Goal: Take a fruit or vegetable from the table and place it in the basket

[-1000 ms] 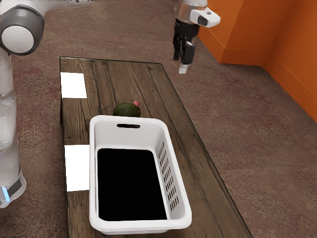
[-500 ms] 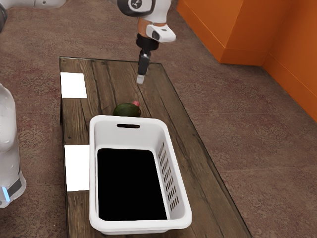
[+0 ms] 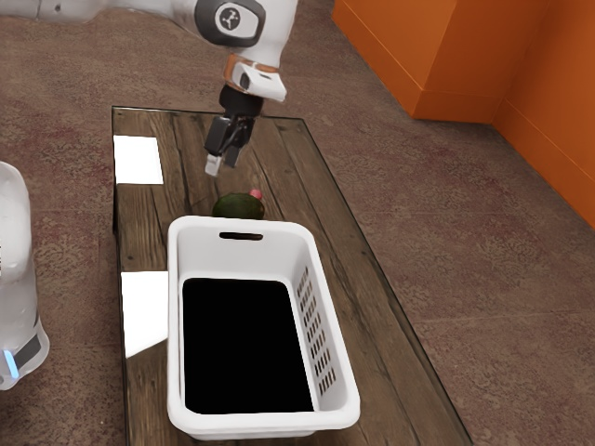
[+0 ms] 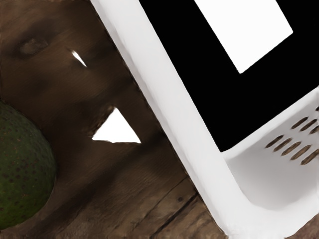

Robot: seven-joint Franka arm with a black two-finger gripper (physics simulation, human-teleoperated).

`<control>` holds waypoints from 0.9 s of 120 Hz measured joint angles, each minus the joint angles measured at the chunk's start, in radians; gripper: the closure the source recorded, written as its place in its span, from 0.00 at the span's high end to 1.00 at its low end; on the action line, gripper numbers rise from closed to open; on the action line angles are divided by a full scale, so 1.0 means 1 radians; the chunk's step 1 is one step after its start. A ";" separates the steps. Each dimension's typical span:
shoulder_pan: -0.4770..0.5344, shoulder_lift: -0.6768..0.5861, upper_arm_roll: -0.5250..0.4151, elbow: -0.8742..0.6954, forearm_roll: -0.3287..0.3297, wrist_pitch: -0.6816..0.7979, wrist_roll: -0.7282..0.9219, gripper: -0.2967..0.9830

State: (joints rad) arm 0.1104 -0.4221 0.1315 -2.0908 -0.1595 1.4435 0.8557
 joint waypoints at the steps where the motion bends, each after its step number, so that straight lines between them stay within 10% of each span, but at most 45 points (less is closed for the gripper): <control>1: 0.001 -0.001 0.007 0.005 0.003 -0.001 0.004 0.77; 66: -0.146 0.101 0.277 0.016 0.113 0.000 0.217 0.77; 108: -0.169 0.172 0.243 0.012 -0.036 0.097 0.235 0.77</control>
State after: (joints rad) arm -0.0582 -0.2500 0.3749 -2.0787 -0.1952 1.5408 1.0908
